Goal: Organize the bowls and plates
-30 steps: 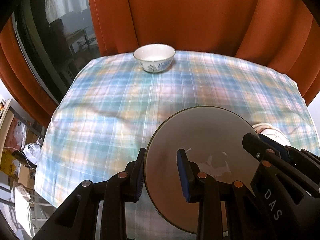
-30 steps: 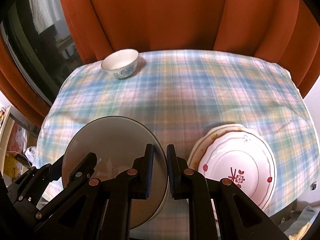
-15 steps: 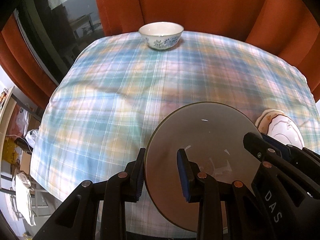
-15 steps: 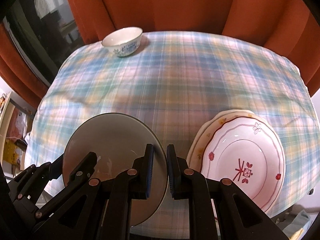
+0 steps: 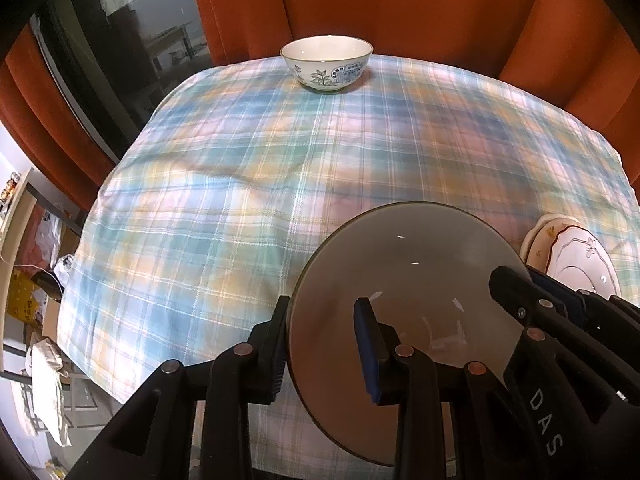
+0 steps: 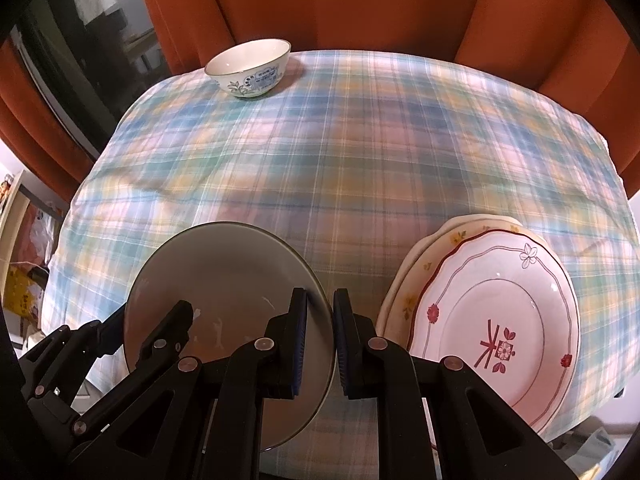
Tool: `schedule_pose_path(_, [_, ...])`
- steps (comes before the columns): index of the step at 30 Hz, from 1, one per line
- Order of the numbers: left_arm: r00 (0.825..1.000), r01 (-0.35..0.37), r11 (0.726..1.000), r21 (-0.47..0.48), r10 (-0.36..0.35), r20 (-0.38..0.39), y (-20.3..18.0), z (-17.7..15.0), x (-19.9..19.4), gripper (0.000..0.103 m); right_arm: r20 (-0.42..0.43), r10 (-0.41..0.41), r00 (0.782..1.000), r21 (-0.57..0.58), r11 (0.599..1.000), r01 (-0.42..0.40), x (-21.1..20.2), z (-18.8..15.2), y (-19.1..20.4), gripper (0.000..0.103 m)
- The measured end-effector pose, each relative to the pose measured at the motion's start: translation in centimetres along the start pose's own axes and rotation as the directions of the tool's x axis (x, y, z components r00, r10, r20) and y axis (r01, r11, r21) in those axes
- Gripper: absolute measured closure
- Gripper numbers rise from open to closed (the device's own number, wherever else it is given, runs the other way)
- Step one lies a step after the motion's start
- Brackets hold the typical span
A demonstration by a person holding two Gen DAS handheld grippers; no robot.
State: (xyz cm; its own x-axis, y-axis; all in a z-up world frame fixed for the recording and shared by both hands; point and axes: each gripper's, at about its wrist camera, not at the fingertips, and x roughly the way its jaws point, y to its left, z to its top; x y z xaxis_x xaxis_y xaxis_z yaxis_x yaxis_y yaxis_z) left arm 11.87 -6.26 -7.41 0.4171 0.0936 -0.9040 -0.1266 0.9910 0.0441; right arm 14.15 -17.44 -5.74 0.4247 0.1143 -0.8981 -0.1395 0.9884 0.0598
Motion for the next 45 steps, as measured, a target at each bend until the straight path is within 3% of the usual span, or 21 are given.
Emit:
schedule_pose_path(6, [0.999, 0.036, 0.999, 0.012, -0.036, -0.008, 0.2, -0.3, -0.1, 0.062, -0.014, -0.015, 1.000, -0.006, 1.000, 0.015, 0.1, 0.0, 0.2, 0.084])
schedule_pose_path(8, [0.999, 0.049, 0.999, 0.024, -0.049, -0.008, 0.2, -0.5, -0.2, 0.045, -0.023, -0.022, 0.999, 0.001, 1.000, 0.022, 0.2, -0.2, 0.3, 0.083])
schedule_pose_path(11, [0.998, 0.059, 0.997, 0.043, -0.059, 0.009, 0.4, -0.7, -0.7, 0.037, -0.030, -0.043, 0.999, 0.013, 0.999, 0.043, 0.2, -0.4, 0.6, 0.083])
schedule_pose_path(16, [0.998, 0.056, 0.997, 0.053, -0.056, 0.003, 1.0, -0.5, -1.3, 0.028, -0.068, -0.114, 0.991, 0.048, 0.992, 0.117, -0.4, -0.4, 1.0, 0.074])
schedule_pose_path(20, [0.998, 0.060, 0.995, 0.082, -0.061, 0.012, 1.8, -0.2, -2.0, 0.025, -0.040, -0.171, 0.985, 0.047, 0.984, 0.172, -1.6, -0.5, 2.0, 0.070])
schedule_pose_path(23, [0.999, 0.026, 0.992, 0.124, -0.029, 0.018, 2.2, -0.1, -2.6, 0.024, -0.056, -0.205, 0.977, 0.057, 0.976, 0.209, -2.0, -0.5, 2.6, 0.064])
schedule_pose_path(27, [0.992, 0.128, 0.987, 0.099, -0.129, 0.004, 4.4, 0.2, -2.9, 0.024, -0.005, -0.162, 0.987, 0.104, 0.981, 0.162, -3.2, -0.9, 3.3, 0.063])
schedule_pose_path(30, [0.991, 0.132, 0.986, 0.102, -0.130, -0.032, 5.6, 0.3, -3.1, 0.025, 0.007, -0.115, 0.993, 0.150, 0.982, 0.112, -4.0, -1.2, 4.1, 0.060])
schedule_pose_path(31, [0.990, 0.136, 0.984, 0.113, -0.132, -0.040, 5.8, 0.3, -3.3, 0.025, -0.004, -0.100, 0.995, 0.162, 0.982, 0.099, -4.1, -1.3, 4.4, 0.057])
schedule_pose_path(33, [0.990, 0.140, 0.981, 0.133, -0.137, -0.032, 6.2, 0.3, -3.9, 0.025, -0.010, -0.102, 0.995, 0.186, 0.977, 0.102, -4.4, -1.5, 5.0, 0.038])
schedule_pose_path(36, [0.985, 0.166, 0.973, 0.159, -0.170, 0.014, 7.0, 0.9, -4.9, 0.025, 0.021, -0.123, 0.992, 0.211, 0.971, 0.116, -5.5, -1.4, 6.0, 0.032])
schedule_pose_path(39, [0.983, 0.173, 0.970, 0.168, -0.181, 0.028, 7.8, 1.6, -4.7, 0.027, 0.053, -0.142, 0.988, 0.218, 0.968, 0.127, -6.0, -0.8, 7.1, 0.028])
schedule_pose_path(45, [0.975, 0.207, 0.965, 0.164, -0.216, 0.045, 8.8, 3.1, -3.8, 0.032, 0.028, -0.183, 0.983, 0.157, 0.972, 0.176, -4.7, 1.3, 9.0, 0.028])
